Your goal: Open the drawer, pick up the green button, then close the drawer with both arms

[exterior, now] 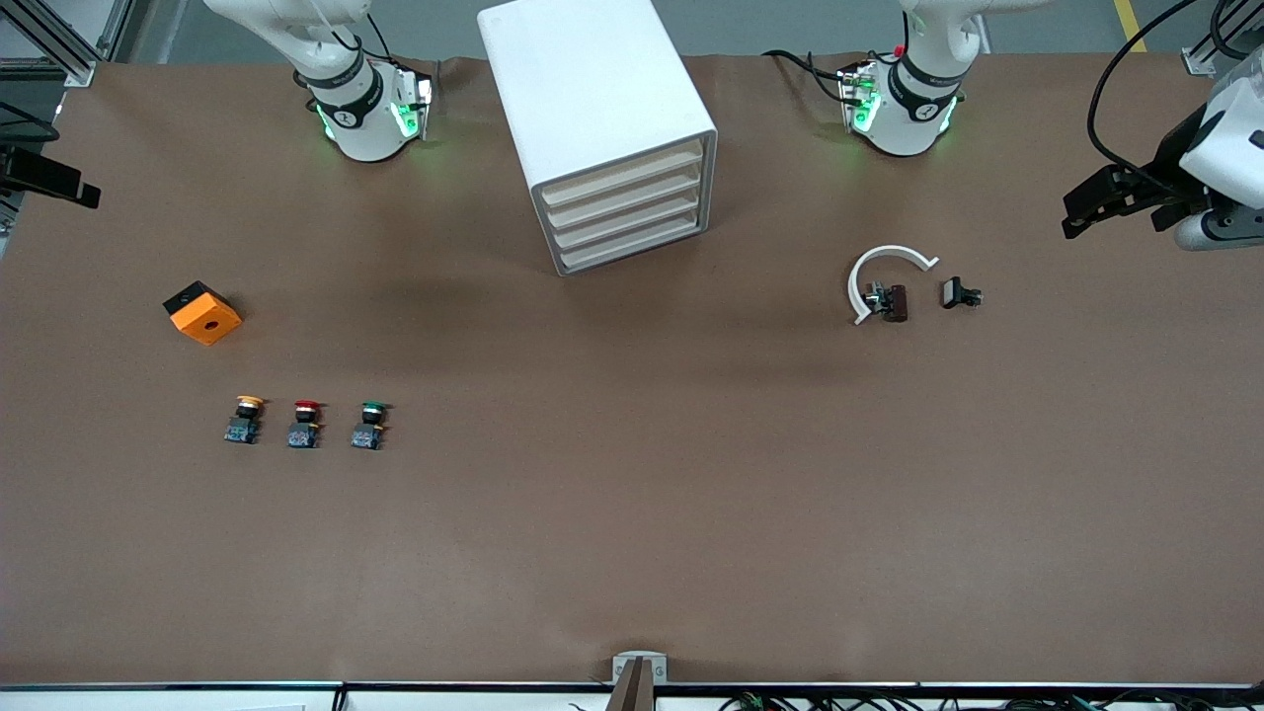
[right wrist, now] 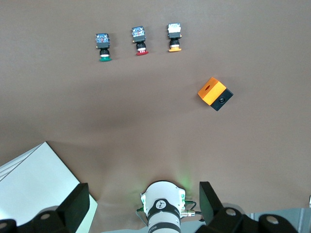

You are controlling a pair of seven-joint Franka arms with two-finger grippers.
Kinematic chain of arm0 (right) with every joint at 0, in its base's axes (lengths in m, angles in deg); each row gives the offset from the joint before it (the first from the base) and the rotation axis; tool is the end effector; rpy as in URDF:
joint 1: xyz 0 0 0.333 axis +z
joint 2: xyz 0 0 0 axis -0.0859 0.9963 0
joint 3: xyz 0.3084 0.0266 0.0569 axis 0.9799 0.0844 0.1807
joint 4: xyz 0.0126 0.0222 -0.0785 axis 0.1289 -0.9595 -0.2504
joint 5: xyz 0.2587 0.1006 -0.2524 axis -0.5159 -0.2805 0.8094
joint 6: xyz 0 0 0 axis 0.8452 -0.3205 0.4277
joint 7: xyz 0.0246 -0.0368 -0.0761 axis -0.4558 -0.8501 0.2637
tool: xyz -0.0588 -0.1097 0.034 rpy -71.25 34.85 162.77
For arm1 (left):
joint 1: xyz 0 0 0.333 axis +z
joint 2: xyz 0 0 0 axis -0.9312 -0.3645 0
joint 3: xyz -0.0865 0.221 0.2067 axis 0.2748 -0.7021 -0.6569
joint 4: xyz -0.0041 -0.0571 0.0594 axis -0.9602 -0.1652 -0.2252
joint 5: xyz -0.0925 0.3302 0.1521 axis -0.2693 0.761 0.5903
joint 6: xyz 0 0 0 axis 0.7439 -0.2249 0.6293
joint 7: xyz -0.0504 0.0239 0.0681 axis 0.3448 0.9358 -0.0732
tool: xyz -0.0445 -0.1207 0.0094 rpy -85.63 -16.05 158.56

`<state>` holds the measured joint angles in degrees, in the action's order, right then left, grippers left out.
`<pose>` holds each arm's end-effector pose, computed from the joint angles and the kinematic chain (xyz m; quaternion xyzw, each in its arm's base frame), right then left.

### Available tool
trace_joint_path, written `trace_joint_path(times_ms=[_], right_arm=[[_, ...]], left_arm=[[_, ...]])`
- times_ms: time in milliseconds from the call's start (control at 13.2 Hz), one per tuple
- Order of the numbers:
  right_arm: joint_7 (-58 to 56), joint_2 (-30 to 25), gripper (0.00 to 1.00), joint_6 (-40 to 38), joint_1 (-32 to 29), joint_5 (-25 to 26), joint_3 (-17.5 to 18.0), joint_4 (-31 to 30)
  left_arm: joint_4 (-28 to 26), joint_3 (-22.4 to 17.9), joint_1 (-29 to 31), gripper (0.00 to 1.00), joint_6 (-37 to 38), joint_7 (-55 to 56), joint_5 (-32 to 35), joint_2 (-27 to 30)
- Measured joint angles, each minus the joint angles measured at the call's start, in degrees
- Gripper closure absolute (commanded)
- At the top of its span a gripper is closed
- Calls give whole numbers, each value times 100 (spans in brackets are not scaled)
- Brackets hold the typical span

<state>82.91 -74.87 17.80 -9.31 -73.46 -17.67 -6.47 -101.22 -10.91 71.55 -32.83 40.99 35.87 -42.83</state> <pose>0.5008 -0.0588 0.6460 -0.9886 0.0845 0.1236 0.0150 0.4963 -0.0317 0.6043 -0.9994 -0.0239 0.0196 0.0151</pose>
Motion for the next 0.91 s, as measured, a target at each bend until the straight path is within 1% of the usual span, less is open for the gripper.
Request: trace_joint_path(times_ms=[304,532,684,912], right_arm=[[-1,-75,0,50,27,-22,12,-39],[8,-141,0,268,249,-21,-78,-201],[8,-346,0,593,268,-21,-152,-579],[8,-920,0,1116,268,-21,-188,-1381]], left_arm=[[-165,1,-7,0,7,-42,-2,147],[-357,1,-8,0,7,-43,-3,321],[-427,1,-8,0,7,-43,-3,373],[-460,1,-8,0,3,-43,-4,378]])
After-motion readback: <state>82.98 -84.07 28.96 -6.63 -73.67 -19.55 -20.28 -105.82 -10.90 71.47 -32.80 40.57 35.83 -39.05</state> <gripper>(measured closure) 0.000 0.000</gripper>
